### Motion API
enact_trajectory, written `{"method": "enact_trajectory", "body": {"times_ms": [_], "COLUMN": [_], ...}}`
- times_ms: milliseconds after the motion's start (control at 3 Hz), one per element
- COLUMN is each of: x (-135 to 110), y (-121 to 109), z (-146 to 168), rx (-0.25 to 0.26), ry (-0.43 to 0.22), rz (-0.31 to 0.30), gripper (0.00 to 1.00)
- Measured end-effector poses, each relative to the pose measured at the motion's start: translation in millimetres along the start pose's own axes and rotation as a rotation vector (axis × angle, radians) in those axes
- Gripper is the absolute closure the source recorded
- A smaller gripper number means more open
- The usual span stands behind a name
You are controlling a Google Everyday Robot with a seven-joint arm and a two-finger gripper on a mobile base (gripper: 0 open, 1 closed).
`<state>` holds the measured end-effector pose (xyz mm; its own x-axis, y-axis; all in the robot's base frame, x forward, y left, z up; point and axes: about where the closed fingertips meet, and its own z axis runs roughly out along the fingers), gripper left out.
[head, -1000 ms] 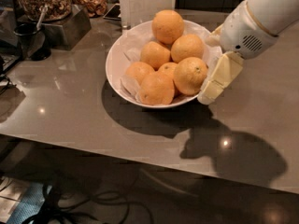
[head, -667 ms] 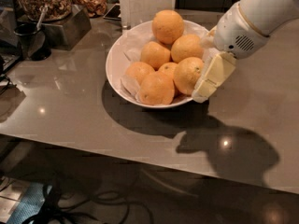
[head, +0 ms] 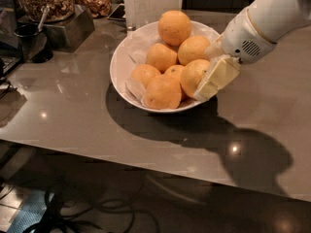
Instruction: Pick orange from white bowl
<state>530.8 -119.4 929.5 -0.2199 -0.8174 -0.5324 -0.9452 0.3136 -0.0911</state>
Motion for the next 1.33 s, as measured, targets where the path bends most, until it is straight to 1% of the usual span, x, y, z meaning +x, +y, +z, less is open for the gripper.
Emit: {"method": "enact_trajectory", "body": {"times_ms": [333, 667, 1000, 1333], "x": [3, 6, 7, 10], "y": [-6, -10, -13, -13], "z": [2, 4, 7, 18], "rx": [0.018, 0.031, 0.030, 0.007], "ry": [-0.012, -0.018, -0.019, -0.018], "rz": [0.031, 0.057, 0.069, 0.091], "gripper": [0.25, 0.27, 0.26, 0.26]}}
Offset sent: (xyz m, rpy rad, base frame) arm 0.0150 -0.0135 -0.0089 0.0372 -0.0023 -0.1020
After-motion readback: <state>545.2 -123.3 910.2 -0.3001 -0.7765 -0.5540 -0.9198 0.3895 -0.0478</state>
